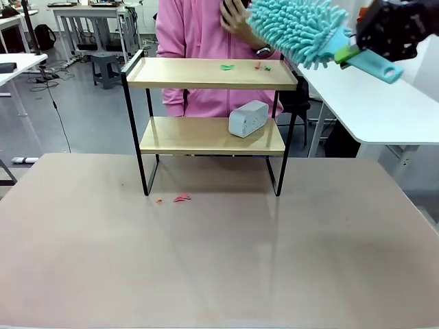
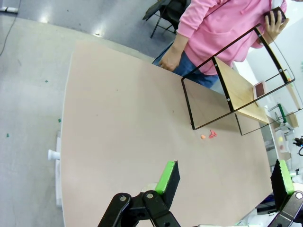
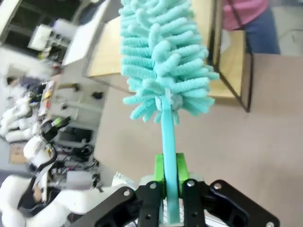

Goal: Clean the shelf.
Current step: Clean the remaining tier of the Shelf with the Duster once objects are removed.

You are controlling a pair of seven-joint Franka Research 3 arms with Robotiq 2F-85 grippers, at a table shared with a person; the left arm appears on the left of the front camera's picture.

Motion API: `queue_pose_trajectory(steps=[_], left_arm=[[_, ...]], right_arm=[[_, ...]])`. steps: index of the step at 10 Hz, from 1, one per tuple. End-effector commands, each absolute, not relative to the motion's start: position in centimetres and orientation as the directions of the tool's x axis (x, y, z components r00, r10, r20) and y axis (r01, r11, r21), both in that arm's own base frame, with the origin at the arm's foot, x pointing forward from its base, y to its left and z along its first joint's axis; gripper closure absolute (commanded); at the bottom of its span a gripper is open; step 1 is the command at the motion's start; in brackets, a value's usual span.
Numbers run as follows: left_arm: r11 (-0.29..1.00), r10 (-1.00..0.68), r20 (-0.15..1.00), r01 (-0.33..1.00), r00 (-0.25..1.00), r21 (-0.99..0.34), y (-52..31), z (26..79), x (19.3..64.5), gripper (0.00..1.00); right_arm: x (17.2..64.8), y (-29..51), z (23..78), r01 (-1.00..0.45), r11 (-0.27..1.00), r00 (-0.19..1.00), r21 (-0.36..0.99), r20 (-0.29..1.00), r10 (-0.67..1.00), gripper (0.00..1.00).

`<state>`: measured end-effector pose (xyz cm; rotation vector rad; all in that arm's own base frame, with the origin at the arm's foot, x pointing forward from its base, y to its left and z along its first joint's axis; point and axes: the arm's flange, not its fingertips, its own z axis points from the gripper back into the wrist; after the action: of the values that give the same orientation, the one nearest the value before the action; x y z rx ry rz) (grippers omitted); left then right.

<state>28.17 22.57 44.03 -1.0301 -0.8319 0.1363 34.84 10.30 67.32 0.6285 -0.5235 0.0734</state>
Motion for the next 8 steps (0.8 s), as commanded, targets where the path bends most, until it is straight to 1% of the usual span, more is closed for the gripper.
queue_pose_trajectory(steps=[1,4,6,8], left_arm=[[0.53,0.472,0.564,0.293,0.677,-0.796,22.4,44.0,28.1,0.0],[0.53,0.472,0.564,0.293,0.677,-0.796,22.4,44.0,28.1,0.0],[0.53,0.472,0.564,0.293,0.677,-0.796,22.4,44.0,28.1,0.0],[0.53,0.472,0.564,0.293,0.677,-0.796,22.4,44.0,28.1,0.0]], right_arm=[[37.3,12.0,68.1,-0.032,0.889,0.882,0.457,0.432,-0.19,0.87],[38.0,13.2,68.4,-0.023,0.904,0.887,0.427,0.426,-0.178,0.87],[38.7,13.3,67.6,0.005,0.91,0.886,0.414,0.421,-0.196,0.87],[39.3,14.0,66.7,0.002,0.915,0.883,0.402,0.43,-0.19,0.87]])
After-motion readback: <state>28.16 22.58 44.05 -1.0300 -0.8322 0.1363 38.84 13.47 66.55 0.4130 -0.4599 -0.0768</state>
